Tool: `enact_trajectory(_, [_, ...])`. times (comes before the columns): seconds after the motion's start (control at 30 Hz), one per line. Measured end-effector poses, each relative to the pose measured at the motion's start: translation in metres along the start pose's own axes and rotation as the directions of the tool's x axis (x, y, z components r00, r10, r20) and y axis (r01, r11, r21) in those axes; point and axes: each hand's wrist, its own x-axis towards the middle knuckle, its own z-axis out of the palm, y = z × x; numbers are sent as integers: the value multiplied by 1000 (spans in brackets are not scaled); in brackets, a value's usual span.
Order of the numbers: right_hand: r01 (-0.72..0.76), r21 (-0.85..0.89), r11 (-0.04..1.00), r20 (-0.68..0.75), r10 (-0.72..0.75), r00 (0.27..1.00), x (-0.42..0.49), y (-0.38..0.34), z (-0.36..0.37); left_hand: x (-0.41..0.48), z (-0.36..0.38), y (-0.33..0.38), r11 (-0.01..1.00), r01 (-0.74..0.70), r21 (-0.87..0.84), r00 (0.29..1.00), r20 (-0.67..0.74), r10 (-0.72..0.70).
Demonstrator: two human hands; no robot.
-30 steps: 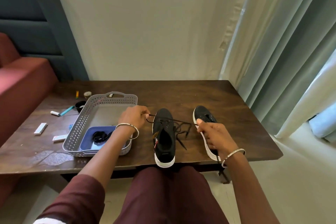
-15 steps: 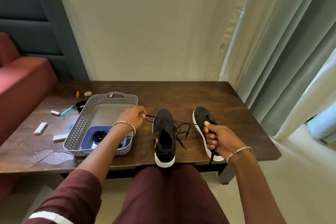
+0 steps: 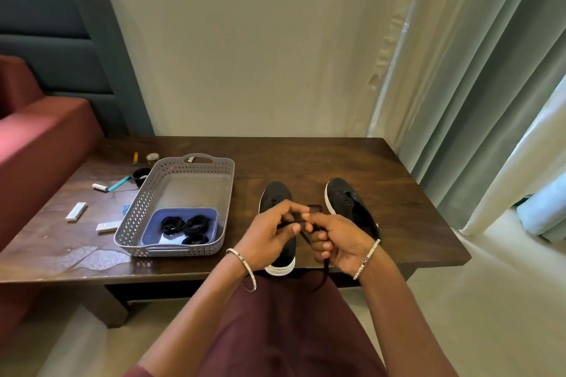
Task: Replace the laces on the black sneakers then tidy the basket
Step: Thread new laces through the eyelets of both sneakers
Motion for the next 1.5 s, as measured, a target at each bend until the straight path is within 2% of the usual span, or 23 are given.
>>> enact_trajectory(0.1, [3,-71,998,6,-3,1000,-8,11,-9,-7,-7,-6,991,23,129,999,-42,-18])
enact_trajectory(0.2, [28,-42,999,-27,-30,999,-14,14,-26,-12,-22,-7,952,86,295,987,-155,-41])
enact_trajectory(0.3, [54,-4,999,-55,-54,997,-21,15,-42,-14,-40,-13,923,195,332,955,-277,-103])
enact_trajectory(0.47, [168,19,986,-107,-165,981,-24,15,-46,-14,-48,-17,884,336,325,895,-402,-193])
enact_trajectory(0.63, [314,77,946,-247,-287,925,-10,18,-29,-10,-44,-30,831,427,355,892,-317,-323])
enact_trajectory(0.7, [337,24,941,-281,-317,906,1,19,-17,-5,-36,-32,884,356,302,925,-247,-289])
enact_trajectory(0.8, [342,-34,939,-306,-336,891,19,20,0,4,-20,-28,983,155,103,987,-56,-149])
enact_trajectory(0.9, [348,-56,936,-299,-349,888,41,21,12,16,-7,-32,993,110,-44,994,32,-109])
enact_trajectory(1.03, [303,-39,952,-247,-303,921,59,23,13,25,7,-48,985,157,-76,985,-62,-162])
enact_trajectory(1.1, [288,-110,951,-246,-306,920,66,22,9,28,10,-58,985,162,-60,982,-89,-167])
enact_trajectory(1.23, [260,-335,906,-314,-368,875,88,26,0,38,12,-75,986,166,4,977,-137,-164])
enact_trajectory(1.37, [270,-362,892,-307,-387,869,112,33,-1,50,4,-91,968,247,49,948,-221,-230])
enact_trajectory(1.43, [260,-390,883,-331,-398,855,127,37,0,59,2,-102,948,312,54,919,-271,-287])
enact_trajectory(1.5, [228,-499,836,-365,-442,819,140,41,-2,67,0,-110,920,387,57,867,-361,-343])
